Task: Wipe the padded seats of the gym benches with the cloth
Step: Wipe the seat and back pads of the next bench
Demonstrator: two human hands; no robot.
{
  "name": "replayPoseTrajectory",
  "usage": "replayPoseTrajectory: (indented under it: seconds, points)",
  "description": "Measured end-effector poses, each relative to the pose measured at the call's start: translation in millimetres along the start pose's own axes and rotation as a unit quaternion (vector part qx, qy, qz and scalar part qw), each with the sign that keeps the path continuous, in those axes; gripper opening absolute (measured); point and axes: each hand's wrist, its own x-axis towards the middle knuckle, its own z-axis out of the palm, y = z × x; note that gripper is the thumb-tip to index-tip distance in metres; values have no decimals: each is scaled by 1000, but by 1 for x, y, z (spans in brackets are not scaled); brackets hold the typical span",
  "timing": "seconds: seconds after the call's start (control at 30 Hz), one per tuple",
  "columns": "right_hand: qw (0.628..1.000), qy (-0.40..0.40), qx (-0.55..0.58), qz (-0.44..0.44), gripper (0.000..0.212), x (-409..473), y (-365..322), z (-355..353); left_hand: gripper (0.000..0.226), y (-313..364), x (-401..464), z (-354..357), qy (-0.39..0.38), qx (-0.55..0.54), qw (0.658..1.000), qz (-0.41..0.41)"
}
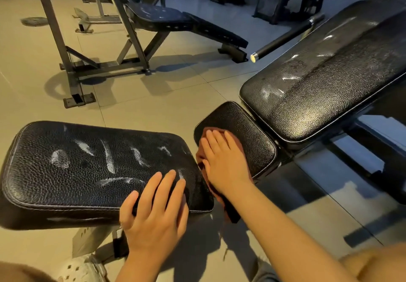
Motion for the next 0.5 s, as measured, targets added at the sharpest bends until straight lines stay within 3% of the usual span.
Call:
replayPoseTrajectory:
  seconds: [0.13, 0.33, 0.4, 0.5]
  points:
    - [996, 54, 36, 60, 62, -42, -8, 12, 27, -1, -3, -2, -13, 3, 1000, 0]
    - [965, 208, 112, 116, 51, -81, 32, 29, 26, -4, -3, -5, -13, 3, 1000, 2]
    - [944, 240, 170, 152, 51, -85, 47, 29, 26, -3, -3, -6, -18, -2, 1000, 0]
    - [881, 265, 325, 217, 51, -84, 50, 32, 28, -2, -3, -5, -27, -10, 1000, -9]
